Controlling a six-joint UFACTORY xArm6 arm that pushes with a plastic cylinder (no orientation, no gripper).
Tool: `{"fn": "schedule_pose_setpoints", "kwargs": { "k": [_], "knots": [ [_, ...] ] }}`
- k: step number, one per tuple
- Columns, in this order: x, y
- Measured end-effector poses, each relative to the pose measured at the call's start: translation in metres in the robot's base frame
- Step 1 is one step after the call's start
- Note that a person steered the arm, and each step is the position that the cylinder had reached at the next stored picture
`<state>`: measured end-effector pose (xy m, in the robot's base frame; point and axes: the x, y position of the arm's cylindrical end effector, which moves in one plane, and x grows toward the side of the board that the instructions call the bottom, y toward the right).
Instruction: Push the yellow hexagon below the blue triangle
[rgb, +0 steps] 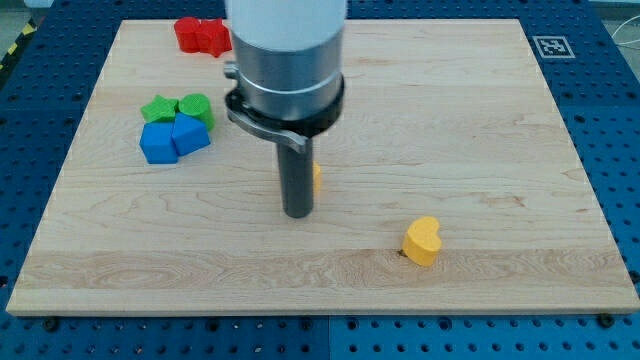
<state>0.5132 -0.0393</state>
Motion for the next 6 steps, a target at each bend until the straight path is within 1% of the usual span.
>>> {"fn": "schedule_pose_setpoints", "kwargs": {
  "k": [1, 2, 3, 4, 5, 6],
  "knots": [
    [-0.014, 0.003],
    [-0.016, 0.035],
    [-0.032, 0.055],
    [-0.070, 0.033],
    [-0.099, 0.002],
    [-0.107, -0.021]
  ]
}}
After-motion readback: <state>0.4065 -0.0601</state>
